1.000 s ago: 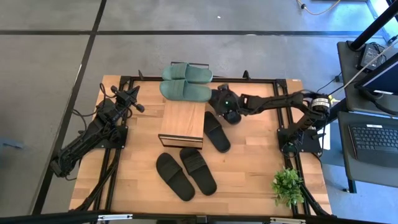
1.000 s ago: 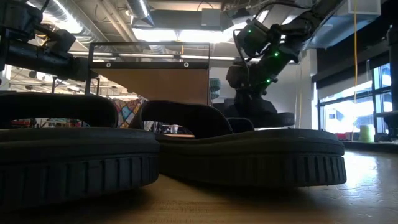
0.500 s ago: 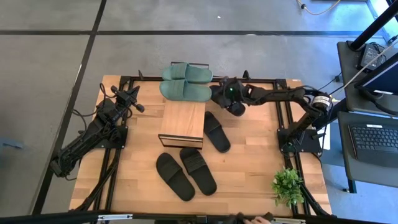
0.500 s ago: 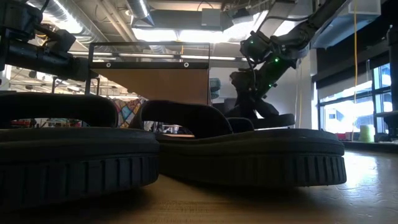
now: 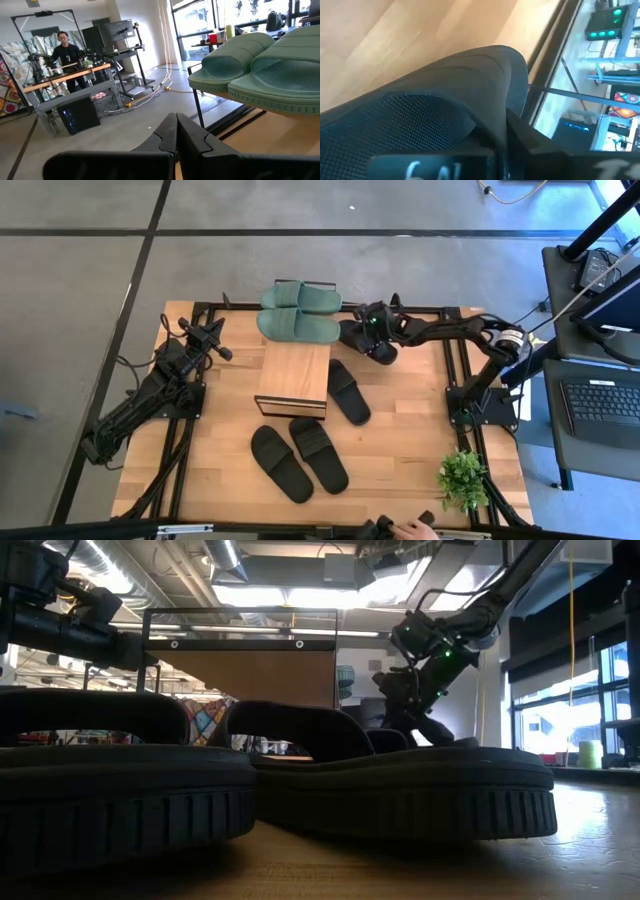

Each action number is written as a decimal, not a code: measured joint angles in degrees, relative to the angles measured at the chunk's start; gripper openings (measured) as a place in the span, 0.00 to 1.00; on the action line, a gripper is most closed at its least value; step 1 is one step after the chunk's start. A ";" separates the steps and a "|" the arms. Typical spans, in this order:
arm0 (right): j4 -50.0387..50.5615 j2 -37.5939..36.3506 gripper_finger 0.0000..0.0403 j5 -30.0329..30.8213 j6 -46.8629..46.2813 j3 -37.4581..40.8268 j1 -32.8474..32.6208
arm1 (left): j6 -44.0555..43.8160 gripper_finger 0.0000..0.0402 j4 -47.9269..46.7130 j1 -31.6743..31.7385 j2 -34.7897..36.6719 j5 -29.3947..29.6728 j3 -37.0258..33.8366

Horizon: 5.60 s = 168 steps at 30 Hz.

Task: Pick and place slides into the shelf
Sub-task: Put the black slide under the shelf

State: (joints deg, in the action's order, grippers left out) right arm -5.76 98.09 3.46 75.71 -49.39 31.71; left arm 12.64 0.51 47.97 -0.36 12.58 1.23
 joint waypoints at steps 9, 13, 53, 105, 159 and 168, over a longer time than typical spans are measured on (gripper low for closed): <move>-6.72 4.74 0.04 -1.08 4.37 0.03 -0.12 | 0.00 0.00 -0.01 0.00 0.00 0.00 0.00; -6.95 5.61 0.04 -1.20 4.43 -0.02 -0.10 | 0.00 0.00 -0.02 0.00 0.00 0.00 0.01; -4.46 4.37 0.45 7.87 -8.03 0.09 -2.36 | -0.26 0.00 -0.02 0.00 0.00 0.00 0.00; 51.44 -13.08 0.46 -2.42 -88.91 0.02 -10.52 | -0.26 0.00 -0.06 0.02 0.00 0.00 0.00; 11.91 1.78 0.46 -10.14 -64.92 0.00 0.21 | -0.50 0.00 -0.04 0.00 0.00 0.00 0.01; 8.37 1.78 0.46 -11.26 -64.73 -0.02 -0.03 | -0.50 0.00 -0.04 0.00 0.00 0.00 0.02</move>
State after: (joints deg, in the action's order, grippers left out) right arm 2.61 99.88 -7.79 10.98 -49.41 31.68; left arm 12.14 0.47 47.97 -0.36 12.58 1.26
